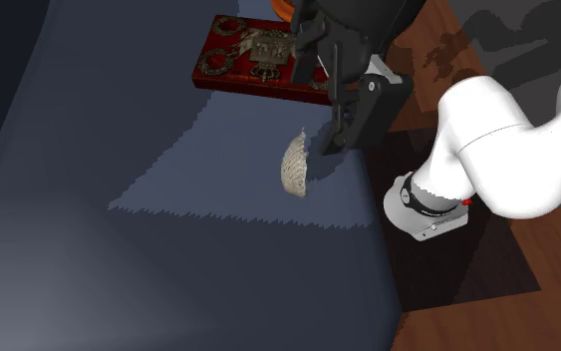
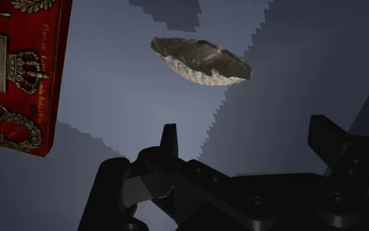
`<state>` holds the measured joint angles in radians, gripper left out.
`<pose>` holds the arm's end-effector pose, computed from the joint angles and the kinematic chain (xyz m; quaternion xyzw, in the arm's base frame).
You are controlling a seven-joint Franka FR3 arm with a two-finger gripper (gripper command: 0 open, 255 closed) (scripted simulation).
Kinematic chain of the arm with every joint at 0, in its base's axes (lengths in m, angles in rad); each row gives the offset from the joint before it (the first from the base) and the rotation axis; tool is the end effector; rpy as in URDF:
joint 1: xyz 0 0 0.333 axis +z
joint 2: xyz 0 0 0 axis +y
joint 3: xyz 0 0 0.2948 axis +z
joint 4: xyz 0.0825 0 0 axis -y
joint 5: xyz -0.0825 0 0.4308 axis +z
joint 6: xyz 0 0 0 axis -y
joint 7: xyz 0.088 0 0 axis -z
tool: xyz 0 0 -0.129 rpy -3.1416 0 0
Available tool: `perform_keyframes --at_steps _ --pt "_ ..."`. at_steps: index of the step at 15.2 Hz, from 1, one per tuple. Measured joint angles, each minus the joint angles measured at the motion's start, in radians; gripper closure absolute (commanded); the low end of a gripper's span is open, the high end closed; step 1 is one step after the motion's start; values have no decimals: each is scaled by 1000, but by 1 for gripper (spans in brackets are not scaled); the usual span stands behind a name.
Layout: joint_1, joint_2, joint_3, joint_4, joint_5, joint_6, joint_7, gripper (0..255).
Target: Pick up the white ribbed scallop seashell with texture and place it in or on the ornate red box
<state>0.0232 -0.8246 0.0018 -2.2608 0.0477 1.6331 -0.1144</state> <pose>0.3666 0.0152 0.6241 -0.9924 -0.0699 -0.0992 0.0187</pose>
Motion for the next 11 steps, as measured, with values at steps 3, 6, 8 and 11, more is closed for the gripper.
perform_keyframes --at_steps 3,6,8,11 --pt "17 -23 -27 -51 -20 25 -71 0" --pt "56 -65 -83 -155 -67 84 -233 0" --pt "80 -94 -127 -222 -106 121 -352 0" --pt "112 -111 -206 -307 -173 189 -533 0"
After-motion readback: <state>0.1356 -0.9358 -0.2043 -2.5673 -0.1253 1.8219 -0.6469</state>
